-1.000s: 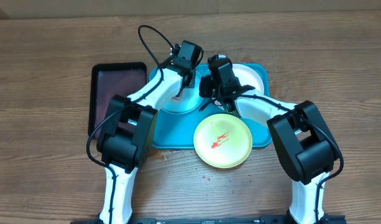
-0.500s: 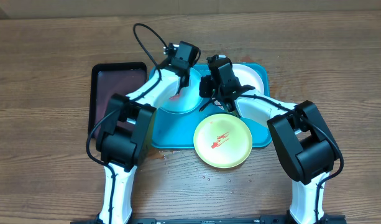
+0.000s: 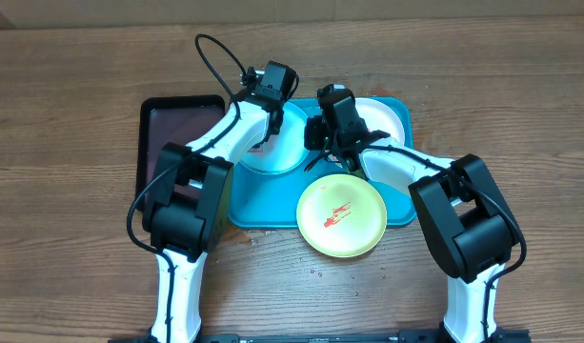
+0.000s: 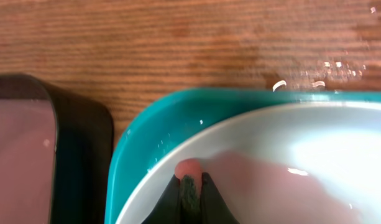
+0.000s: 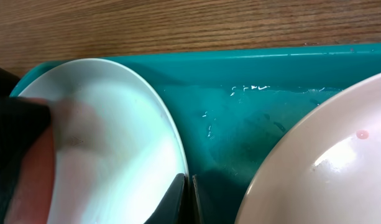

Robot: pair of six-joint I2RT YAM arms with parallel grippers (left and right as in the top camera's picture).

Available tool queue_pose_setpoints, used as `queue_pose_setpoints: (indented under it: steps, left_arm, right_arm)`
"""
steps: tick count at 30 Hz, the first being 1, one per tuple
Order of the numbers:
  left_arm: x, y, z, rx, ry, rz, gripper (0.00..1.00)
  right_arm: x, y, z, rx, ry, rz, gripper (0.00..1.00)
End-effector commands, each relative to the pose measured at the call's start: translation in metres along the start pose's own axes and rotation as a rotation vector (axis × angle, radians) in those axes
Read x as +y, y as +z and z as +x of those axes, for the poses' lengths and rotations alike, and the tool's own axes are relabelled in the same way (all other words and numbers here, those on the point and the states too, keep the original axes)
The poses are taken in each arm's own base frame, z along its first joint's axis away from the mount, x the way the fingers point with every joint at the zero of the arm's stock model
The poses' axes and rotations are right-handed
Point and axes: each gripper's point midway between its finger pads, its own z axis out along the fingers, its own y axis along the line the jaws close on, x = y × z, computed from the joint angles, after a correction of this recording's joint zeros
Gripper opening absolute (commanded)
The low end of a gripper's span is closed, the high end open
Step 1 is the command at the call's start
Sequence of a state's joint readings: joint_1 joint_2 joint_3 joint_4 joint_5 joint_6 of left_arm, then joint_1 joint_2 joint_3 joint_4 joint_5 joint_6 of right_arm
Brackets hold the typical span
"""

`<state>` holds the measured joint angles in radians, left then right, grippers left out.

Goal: Clean dirty plates on tray and stack at the side

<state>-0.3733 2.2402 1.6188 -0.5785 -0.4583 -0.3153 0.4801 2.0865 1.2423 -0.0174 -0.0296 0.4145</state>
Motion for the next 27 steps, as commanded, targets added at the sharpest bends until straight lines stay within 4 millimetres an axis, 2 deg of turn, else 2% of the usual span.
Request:
queue_pose_setpoints:
  steps: [1, 3, 6, 10, 13, 16, 22, 24, 27]
  left_arm:
    - [-0.016, -0.032, -0.017, -0.033, -0.015, 0.12, 0.04]
    - [-0.014, -0.055, -0.034, -0.079, -0.038, 0.159, 0.04]
    - [0.0, -0.084, -0.052, -0.14, -0.072, 0.176, 0.04]
    - [0.026, -0.107, -0.06, -0.156, -0.103, 0.165, 0.04]
    - [0.048, -0.115, -0.059, -0.142, -0.125, 0.144, 0.04]
    - [0.079, -0.11, -0.055, -0.112, -0.155, 0.083, 0.04]
    - [0.139, -0.083, -0.033, 0.006, -0.193, 0.005, 0.04]
    - [0.149, -0.073, -0.026, 0.035, -0.177, 0.042, 0.04]
    - [0.153, -0.057, -0.013, 0.075, -0.162, 0.128, 0.04]
  right_arm:
    - [0.006, -0.004, -0.02, -0.049, 0.006, -0.011, 0.04]
    - [0.006, -0.004, -0.02, -0.049, 0.006, -0.011, 0.04]
    - [0.006, -0.004, -0.02, -0.049, 0.006, -0.011, 0.04]
    - [0.006, -0.004, -0.02, -0.049, 0.006, -0.011, 0.04]
    - [0.006, -0.004, -0.02, -0.049, 0.006, -0.011, 0.04]
    - [0.006, -0.004, -0.02, -0.049, 0.006, -0.011, 0.04]
    - [0.006, -0.004, -0.019, -0.048, 0.003, -0.011, 0.04]
    - [0.006, -0.004, -0.02, -0.048, 0.003, -0.011, 0.04]
    - [0.006, -0.004, -0.019, -0.048, 0.003, -0.011, 0.04]
